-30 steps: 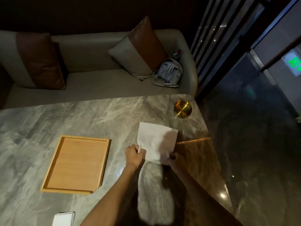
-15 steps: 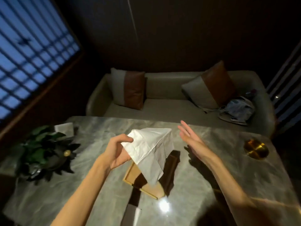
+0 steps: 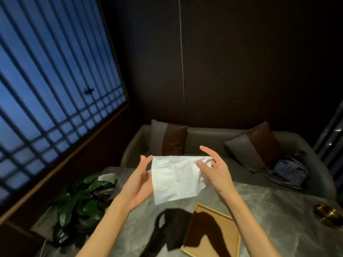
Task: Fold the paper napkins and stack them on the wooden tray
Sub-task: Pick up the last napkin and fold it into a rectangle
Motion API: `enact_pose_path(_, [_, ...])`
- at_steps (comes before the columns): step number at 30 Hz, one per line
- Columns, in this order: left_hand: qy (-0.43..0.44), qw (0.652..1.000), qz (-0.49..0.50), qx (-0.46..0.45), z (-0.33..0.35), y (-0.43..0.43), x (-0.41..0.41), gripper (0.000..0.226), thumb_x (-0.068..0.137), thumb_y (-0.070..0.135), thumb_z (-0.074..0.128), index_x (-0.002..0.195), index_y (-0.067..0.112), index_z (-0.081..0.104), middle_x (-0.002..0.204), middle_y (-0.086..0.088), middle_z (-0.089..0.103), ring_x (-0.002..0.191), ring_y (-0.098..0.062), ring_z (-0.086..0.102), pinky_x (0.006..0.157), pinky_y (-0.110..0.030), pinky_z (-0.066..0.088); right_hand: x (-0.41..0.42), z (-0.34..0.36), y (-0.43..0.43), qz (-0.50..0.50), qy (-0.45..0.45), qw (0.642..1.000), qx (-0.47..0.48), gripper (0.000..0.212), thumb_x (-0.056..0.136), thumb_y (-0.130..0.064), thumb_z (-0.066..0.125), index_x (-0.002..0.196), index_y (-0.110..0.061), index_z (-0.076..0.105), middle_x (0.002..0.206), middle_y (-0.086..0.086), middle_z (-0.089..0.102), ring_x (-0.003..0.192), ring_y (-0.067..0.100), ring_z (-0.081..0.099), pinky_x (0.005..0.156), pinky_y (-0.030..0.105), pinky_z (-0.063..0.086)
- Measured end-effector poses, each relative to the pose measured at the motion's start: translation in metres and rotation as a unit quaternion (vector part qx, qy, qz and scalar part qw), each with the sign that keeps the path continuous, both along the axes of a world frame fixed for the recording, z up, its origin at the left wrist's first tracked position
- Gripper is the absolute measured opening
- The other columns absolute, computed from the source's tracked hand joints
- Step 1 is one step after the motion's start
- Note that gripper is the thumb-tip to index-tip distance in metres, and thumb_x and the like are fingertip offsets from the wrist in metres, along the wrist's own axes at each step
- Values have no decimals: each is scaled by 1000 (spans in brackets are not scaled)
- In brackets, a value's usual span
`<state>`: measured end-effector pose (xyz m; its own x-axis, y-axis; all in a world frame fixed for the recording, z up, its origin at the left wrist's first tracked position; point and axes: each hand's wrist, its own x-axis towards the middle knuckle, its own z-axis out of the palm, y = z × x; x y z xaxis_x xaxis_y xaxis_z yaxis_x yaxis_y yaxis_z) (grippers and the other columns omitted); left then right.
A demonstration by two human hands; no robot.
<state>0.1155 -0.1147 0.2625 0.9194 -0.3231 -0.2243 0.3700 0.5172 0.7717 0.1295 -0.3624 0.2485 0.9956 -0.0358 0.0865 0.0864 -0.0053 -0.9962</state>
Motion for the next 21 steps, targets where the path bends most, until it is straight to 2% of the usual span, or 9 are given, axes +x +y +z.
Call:
enact_pose_path(1, [-34, 993, 14, 111, 7, 0, 0, 41, 94, 50, 63, 134, 46, 56, 144, -14, 58, 116, -25, 70, 94, -42, 58, -2, 11, 3, -8, -15, 1000, -20, 39, 91, -27, 70, 122, -48, 62, 113, -31, 56, 99, -8, 54, 84, 17, 46])
enact_pose_path(2, [-81, 969, 52, 226, 14, 0, 2, 50, 88, 46, 73, 130, 59, 49, 137, -13, 60, 106, -21, 73, 88, -38, 60, -4, 22, 4, -11, -30, 999, -39, 35, 91, -30, 69, 121, -47, 63, 116, -27, 60, 104, -2, 57, 89, 22, 48])
enact_pose_path(4, [-203, 897, 83, 384, 32, 0, 10, 68, 78, 42, 79, 131, 61, 42, 133, -2, 58, 110, -18, 67, 95, -38, 56, -9, 43, 3, -24, -62, 995, -75, 27, 91, -33, 69, 114, -46, 68, 114, -27, 66, 108, -2, 60, 94, 24, 47])
enact_pose_path(5, [-260, 869, 84, 414, 43, -1, 15, 60, 79, 39, 77, 129, 56, 49, 133, 9, 59, 117, -12, 63, 100, -34, 53, -11, 53, -1, -33, -81, 992, -89, 23, 91, -32, 70, 108, -47, 69, 110, -32, 68, 107, -8, 60, 91, 20, 46])
enact_pose_path(7, [-333, 837, 89, 425, 69, -2, 21, 33, 85, 31, 73, 112, 49, 67, 119, 23, 68, 112, 1, 63, 90, -19, 51, -12, 77, -10, -54, -111, 986, -113, 18, 90, -30, 70, 99, -46, 71, 105, -36, 68, 105, -12, 60, 86, 16, 45])
enact_pose_path(10, [-365, 832, 112, 402, 102, -1, 26, 22, 89, 23, 72, 100, 42, 74, 103, 20, 73, 91, 7, 67, 71, -10, 51, -17, 110, -26, -69, -143, 978, -138, 16, 90, -31, 71, 102, -40, 74, 109, -28, 71, 107, -5, 63, 85, 16, 50])
enact_pose_path(13, [-399, 814, 140, 398, 128, -4, 27, 16, 89, 23, 73, 100, 35, 76, 98, 12, 75, 88, -2, 68, 71, -12, 53, -24, 138, -39, -73, -167, 971, -152, 18, 90, -34, 71, 106, -42, 73, 108, -28, 71, 103, -10, 64, 74, 11, 52])
enact_pose_path(17, [-433, 804, 147, 379, 147, -8, 31, 15, 89, 19, 75, 99, 29, 77, 97, 20, 75, 94, 2, 69, 72, -4, 51, -29, 155, -55, -90, -166, 974, -123, 16, 88, -27, 74, 101, -36, 75, 101, -13, 76, 97, 5, 72, 74, 24, 62])
enact_pose_path(21, [-435, 774, 187, 421, 148, -15, 34, 10, 88, 18, 75, 97, 21, 78, 88, 9, 76, 86, -5, 71, 71, -9, 53, -31, 157, -63, -99, -168, 973, -121, 15, 86, -19, 75, 97, -29, 76, 94, -9, 77, 93, 10, 74, 72, 24, 62])
